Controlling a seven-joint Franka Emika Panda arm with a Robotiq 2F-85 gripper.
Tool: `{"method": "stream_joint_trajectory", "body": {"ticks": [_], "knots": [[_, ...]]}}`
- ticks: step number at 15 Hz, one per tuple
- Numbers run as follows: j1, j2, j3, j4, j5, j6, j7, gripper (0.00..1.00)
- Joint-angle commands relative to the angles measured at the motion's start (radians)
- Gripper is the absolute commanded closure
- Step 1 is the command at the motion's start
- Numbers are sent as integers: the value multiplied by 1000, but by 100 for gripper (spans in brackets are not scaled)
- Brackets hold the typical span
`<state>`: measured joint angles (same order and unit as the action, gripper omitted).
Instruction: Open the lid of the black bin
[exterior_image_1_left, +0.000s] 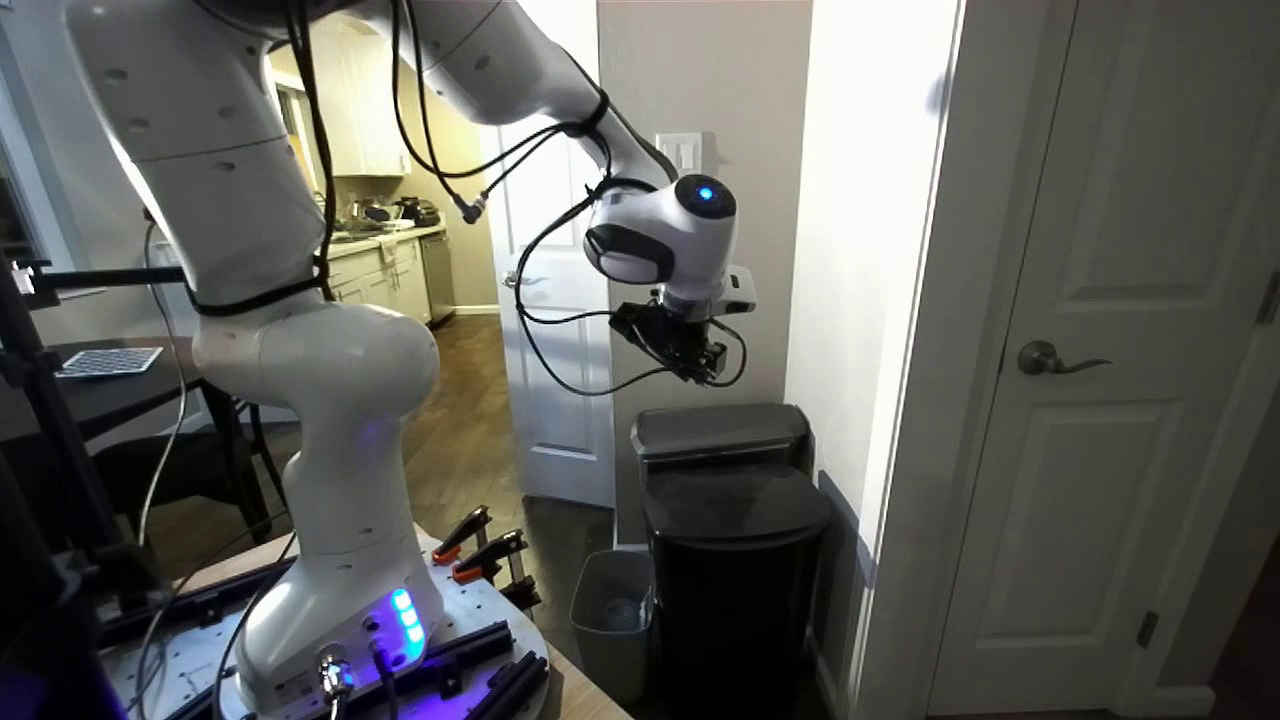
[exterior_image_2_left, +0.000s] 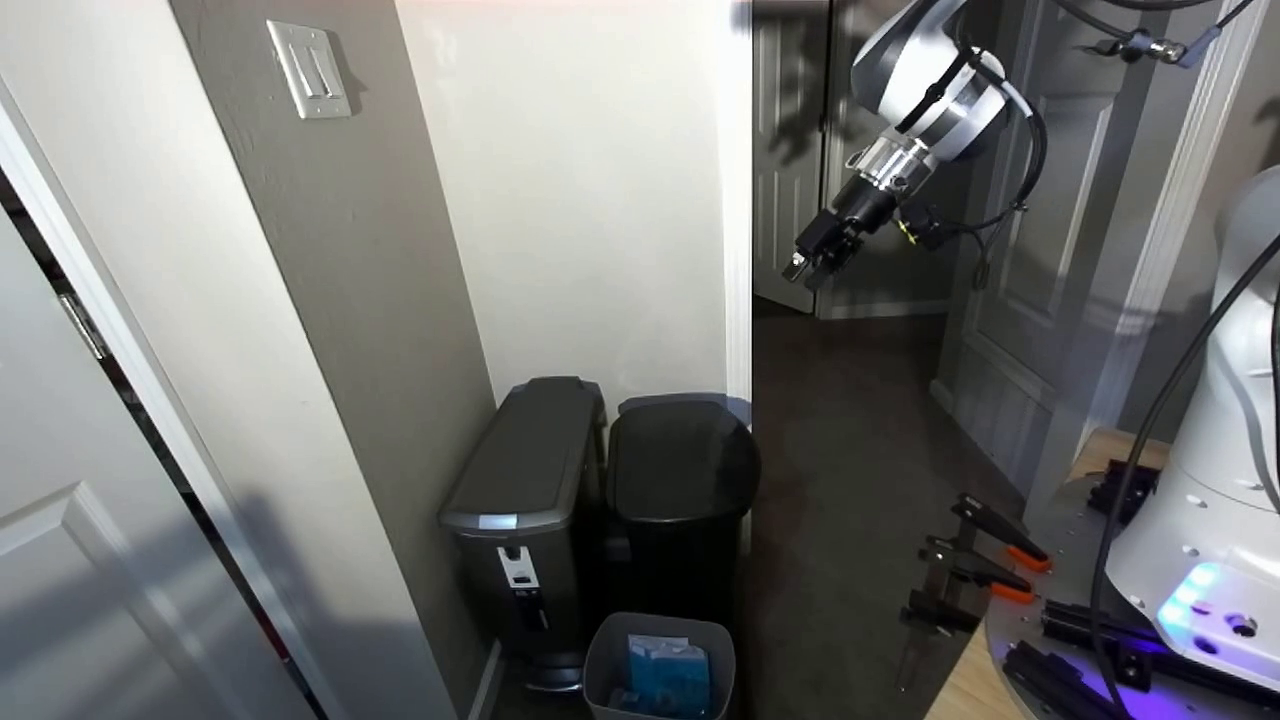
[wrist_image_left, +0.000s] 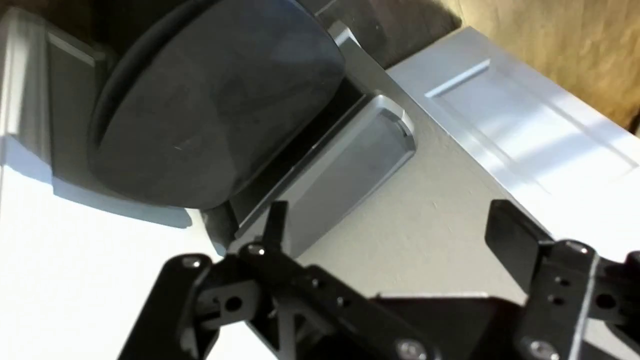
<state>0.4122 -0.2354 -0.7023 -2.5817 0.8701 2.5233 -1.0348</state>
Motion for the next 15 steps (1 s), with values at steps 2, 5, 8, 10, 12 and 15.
{"method": "stream_joint_trajectory", "body": {"ticks": [2, 5, 8, 10, 12, 15], "knots": [[68, 39, -59, 24, 159, -19, -110, 0], [-85, 121, 91, 59, 270, -79, -187, 0], [-84, 129, 92, 67, 269, -80, -186, 0], [-84, 129, 90, 67, 269, -81, -186, 0], [-84, 129, 90, 67, 269, -81, -186, 0], [-170, 169, 171, 71, 269, -82, -195, 0]]}}
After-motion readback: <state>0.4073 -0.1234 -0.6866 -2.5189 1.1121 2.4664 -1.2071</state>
